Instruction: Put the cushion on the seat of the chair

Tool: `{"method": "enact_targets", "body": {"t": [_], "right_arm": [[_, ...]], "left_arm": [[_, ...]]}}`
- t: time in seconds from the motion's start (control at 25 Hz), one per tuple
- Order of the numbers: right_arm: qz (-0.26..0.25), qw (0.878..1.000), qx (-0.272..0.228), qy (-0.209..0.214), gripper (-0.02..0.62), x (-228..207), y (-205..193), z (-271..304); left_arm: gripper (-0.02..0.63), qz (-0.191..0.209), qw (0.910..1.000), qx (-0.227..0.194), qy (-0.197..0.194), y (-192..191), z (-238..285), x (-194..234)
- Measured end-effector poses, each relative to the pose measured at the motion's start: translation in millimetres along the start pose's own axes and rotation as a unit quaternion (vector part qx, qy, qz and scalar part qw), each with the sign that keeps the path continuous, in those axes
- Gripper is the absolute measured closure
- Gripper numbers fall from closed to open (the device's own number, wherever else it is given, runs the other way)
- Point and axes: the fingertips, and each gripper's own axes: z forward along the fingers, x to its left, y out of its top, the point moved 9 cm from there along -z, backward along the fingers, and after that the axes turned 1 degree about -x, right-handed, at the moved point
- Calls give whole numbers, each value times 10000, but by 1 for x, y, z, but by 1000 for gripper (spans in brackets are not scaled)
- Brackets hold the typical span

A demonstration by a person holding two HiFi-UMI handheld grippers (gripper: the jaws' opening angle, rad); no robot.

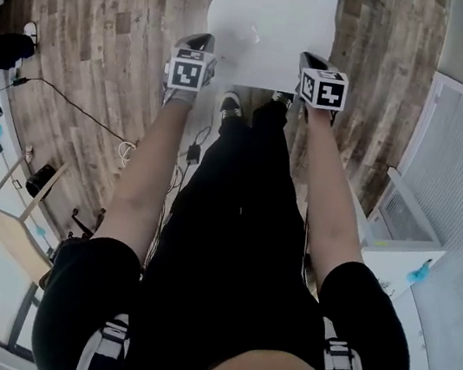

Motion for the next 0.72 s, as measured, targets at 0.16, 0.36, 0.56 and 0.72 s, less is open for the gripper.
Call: {"method": "enact_targets", "body": {"t": [0.16, 0.36, 0.56, 0.72], "right_arm": [[-421, 9985, -290, 205, 580, 41, 6, -47], [-721, 9922, -981, 278, 580, 77, 24, -126], [-954, 9792, -1730, 468, 580, 112, 46, -204], [-1223, 9606, -2406, 655, 580, 137, 69, -266]], "left_arm": [[595, 166, 9995, -209, -185, -3, -56, -15], [595, 357, 9941, -928, -426, 16, -137, -51], [594, 771, 9811, -1634, -694, 46, -213, -86], [595, 968, 9643, -2270, -958, 77, -270, -109]]}}
